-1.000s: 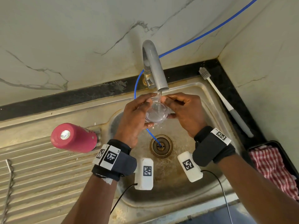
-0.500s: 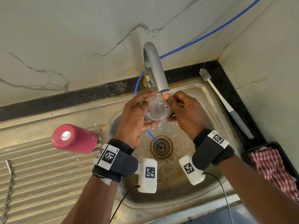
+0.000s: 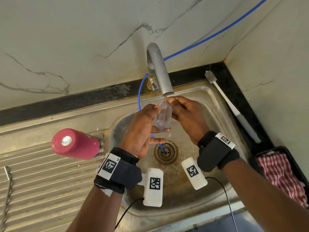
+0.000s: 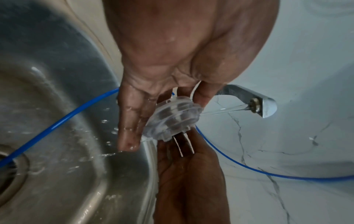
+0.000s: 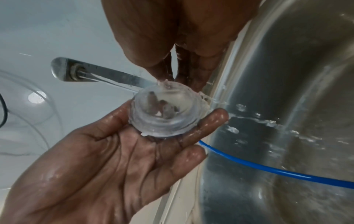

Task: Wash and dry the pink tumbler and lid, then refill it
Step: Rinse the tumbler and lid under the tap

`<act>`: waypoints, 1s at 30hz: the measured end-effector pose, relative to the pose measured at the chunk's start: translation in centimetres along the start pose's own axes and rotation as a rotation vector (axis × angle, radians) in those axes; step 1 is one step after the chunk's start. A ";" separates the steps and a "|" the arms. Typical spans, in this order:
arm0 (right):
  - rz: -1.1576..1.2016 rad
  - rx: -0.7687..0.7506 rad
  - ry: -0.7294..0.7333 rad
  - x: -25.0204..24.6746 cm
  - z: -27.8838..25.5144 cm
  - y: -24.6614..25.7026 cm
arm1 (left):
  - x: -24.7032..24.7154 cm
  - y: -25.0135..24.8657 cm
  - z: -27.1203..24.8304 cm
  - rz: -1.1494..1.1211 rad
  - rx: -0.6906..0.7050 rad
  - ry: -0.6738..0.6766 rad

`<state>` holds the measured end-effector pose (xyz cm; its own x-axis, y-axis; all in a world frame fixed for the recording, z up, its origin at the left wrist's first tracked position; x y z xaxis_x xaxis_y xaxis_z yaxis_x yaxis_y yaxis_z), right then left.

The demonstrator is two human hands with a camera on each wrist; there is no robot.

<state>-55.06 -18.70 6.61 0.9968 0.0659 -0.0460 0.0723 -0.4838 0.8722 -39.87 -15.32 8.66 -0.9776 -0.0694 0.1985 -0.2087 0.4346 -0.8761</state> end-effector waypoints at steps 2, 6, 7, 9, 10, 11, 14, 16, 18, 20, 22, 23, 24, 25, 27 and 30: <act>0.048 0.053 0.049 0.5 -0.6 0.2 | 0.1 -0.1 0.0 0.013 0.016 0.012; 0.030 0.036 0.058 0.8 -1.3 0.6 | 0.1 0.0 -0.3 0.028 0.054 0.029; 0.062 0.046 0.038 0.8 -1.3 0.9 | 0.2 0.0 -0.4 0.042 0.069 0.033; 0.106 0.079 0.012 1.1 -1.4 1.3 | 0.4 0.2 -0.6 0.071 0.107 0.028; 0.109 0.100 0.010 1.2 -1.3 1.5 | 0.5 0.3 -0.7 0.088 0.125 0.024; 0.102 0.119 0.015 1.3 -1.2 1.7 | 0.6 0.3 -0.8 0.110 0.136 0.018; 0.079 0.099 0.053 1.3 -0.9 1.5 | 0.7 0.1 -0.7 0.153 0.117 -0.019; 0.021 0.017 0.088 1.3 -1.0 1.0 | 0.6 -0.3 -0.6 0.130 0.097 -0.041; 0.008 -0.032 0.082 1.3 -1.2 0.8 | 0.7 -0.6 -0.7 0.124 0.107 -0.036; 0.018 -0.044 0.034 1.5 -1.2 0.9 | 0.8 -0.6 -0.8 0.133 0.131 -0.026; 0.042 -0.025 -0.028 1.5 -1.2 1.2 | 1.0 -0.2 -0.9 0.165 0.149 -0.005; 0.058 -0.005 -0.045 1.6 -1.2 1.4 | 1.1 0.0 -1.0 0.183 0.156 0.008; 0.074 0.022 -0.048 1.5 -1.1 1.5 | 1.2 0.2 -1.0 0.201 0.163 0.016; 0.095 0.062 -0.035 1.6 -1.1 1.6 | 1.2 0.3 -1.0 0.213 0.172 0.016; 0.119 0.162 0.035 1.6 -1.2 1.6 | 1.1 0.2 -1.1 0.208 0.180 -0.005; 0.088 0.169 0.109 1.1 -1.3 1.3 | 0.9 0.1 -1.1 0.182 0.152 -0.046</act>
<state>-53.97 -18.14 8.27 0.9905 0.1064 0.0877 -0.0011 -0.6303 0.7763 -40.75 -14.32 9.22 -0.9989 -0.0451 0.0142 -0.0273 0.3040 -0.9523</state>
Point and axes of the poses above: each hand's wrist, its own z-axis towards the middle knuckle, its own x-axis out of the palm, y = z × x, the point moved 1 cm from there along z, towards the middle knuckle, and after that the axes turned 14 degrees about x, right-handed, at the moved point
